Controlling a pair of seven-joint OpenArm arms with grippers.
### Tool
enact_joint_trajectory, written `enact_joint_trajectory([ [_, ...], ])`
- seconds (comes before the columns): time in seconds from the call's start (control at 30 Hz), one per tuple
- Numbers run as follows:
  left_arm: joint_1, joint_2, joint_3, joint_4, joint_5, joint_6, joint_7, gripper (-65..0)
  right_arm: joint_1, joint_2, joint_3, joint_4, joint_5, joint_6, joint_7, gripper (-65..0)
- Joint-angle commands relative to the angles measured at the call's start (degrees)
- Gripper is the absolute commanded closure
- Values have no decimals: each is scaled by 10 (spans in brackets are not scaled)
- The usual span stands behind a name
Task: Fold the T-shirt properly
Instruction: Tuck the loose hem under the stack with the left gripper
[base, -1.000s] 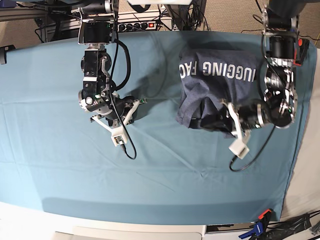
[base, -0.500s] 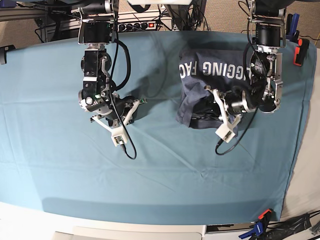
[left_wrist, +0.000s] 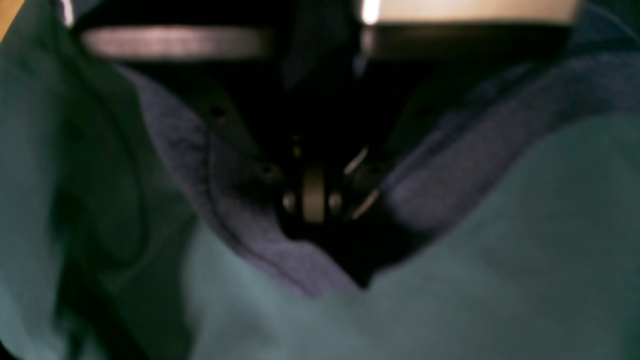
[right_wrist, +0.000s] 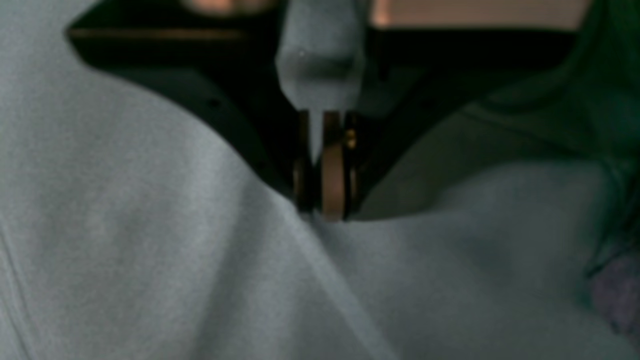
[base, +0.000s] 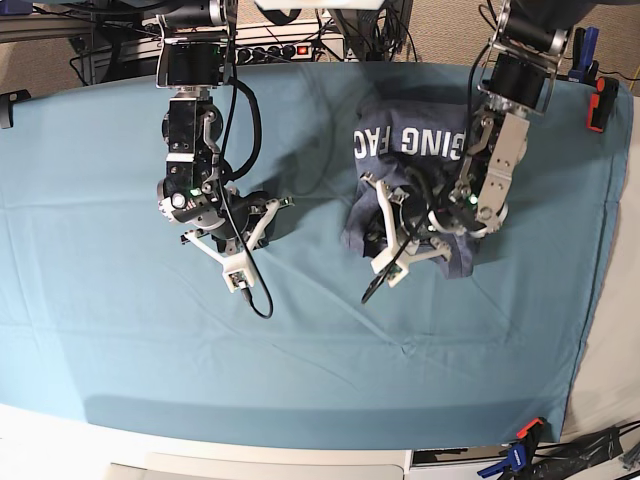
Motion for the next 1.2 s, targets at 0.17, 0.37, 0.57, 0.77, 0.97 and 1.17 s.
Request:
enact_joint_trajectory([
  [0.17, -60, 0, -5, 8, -4, 6, -11, 0, 9, -1, 1, 7, 4, -2, 5, -51],
  [0.37, -73, 0, -5, 8, 33, 7, -13, 0, 9, -1, 1, 7, 4, -2, 4, -51],
  [0.57, -79, -3, -5, 8, 0, 35, 93, 0, 9, -1, 1, 7, 4, -2, 4, -51],
  [0.77, -81, -10, -55, 8, -123, 3, 134, 0, 9, -1, 1, 7, 4, -2, 3, -51],
  [0.97, -75, -11, -161, 8, -218, -42, 191, 0, 9, 0, 1, 7, 2, -2, -2, -50],
  [1.17, -68, -55, -252, 8, -223, -42, 201, 0, 9, 41, 1, 7, 0, -2, -10, -50],
])
